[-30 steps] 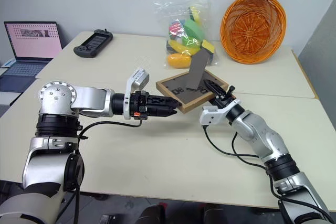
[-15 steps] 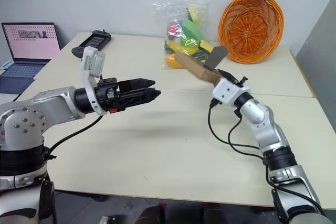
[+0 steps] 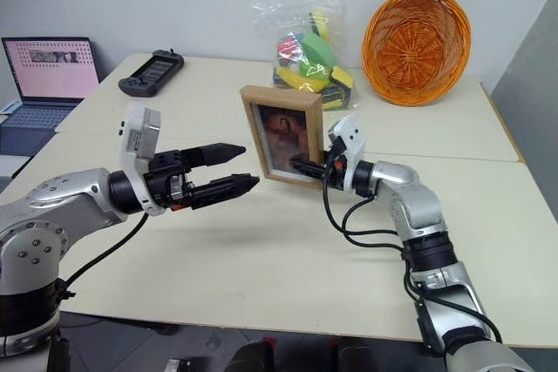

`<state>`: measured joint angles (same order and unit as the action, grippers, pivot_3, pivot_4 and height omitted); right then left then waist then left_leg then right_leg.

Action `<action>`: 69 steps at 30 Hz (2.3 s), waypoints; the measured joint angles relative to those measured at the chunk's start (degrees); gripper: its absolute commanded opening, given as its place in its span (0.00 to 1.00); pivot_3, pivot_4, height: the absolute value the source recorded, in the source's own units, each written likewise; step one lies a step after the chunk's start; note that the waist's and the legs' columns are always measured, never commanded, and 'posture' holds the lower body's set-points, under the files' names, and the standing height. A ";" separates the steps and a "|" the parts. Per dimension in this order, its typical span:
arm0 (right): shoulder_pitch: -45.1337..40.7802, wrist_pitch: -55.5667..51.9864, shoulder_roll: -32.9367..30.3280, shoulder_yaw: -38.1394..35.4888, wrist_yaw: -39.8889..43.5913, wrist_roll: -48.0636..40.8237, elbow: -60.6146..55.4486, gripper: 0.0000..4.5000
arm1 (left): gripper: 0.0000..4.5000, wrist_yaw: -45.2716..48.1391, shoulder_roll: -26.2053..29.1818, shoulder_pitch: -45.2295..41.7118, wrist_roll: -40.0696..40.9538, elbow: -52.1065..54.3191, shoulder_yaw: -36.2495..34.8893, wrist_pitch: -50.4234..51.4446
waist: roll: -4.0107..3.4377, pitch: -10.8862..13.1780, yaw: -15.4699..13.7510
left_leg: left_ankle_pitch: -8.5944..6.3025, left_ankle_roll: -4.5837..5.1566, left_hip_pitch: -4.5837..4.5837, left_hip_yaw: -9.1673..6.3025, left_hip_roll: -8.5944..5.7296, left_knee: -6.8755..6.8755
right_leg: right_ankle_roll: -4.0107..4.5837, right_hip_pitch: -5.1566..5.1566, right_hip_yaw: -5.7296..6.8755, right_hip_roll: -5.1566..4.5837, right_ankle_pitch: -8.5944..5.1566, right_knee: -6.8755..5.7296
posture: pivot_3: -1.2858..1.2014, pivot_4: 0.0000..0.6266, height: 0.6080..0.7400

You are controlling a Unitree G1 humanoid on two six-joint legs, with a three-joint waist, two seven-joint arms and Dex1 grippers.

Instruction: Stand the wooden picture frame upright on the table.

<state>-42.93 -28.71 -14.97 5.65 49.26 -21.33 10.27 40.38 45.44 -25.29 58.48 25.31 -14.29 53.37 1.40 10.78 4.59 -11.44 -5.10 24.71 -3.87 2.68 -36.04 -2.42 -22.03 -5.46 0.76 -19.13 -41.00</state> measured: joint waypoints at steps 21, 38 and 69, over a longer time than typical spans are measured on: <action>-7.47 20.86 10.46 0.01 4.55 6.05 34.65 0.30 | 1.00 -6.33 9.39 13.54 9.00 12.20 -12.54 2.41 | -0.01 0.01 0.22 | 0.00 -0.01 -0.01 0.00 0.06 0.06 | 0.00 -0.05 0.00 0.07 0.00 0.02 | 0.52 0.24 1.00; -6.69 23.66 9.21 -1.17 6.97 6.70 37.93 0.30 | 1.00 -3.35 13.75 18.03 -1.03 10.06 -12.74 -0.37 | -0.02 0.02 0.10 | 0.00 -0.01 -0.02 0.01 0.06 0.07 | 0.00 -0.03 0.00 0.06 0.00 0.04 | 0.52 0.24 1.00; -5.77 18.34 8.66 -1.78 4.17 9.26 37.49 0.90 | 1.00 -4.71 12.86 14.91 -1.10 9.95 -12.74 -0.64 | -0.02 0.02 0.18 | 0.00 -0.01 -0.03 0.01 0.07 0.08 | 0.00 -0.04 0.00 0.08 0.00 0.04 | 0.52 0.24 1.00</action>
<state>-48.71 -10.36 -6.30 3.87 53.43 -12.07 47.76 35.67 58.30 -10.38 57.38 35.26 -27.04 52.73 1.37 10.80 4.77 -11.44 -5.10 24.68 -3.85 2.74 -35.96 -2.42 -22.07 -5.46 0.84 -19.14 -40.96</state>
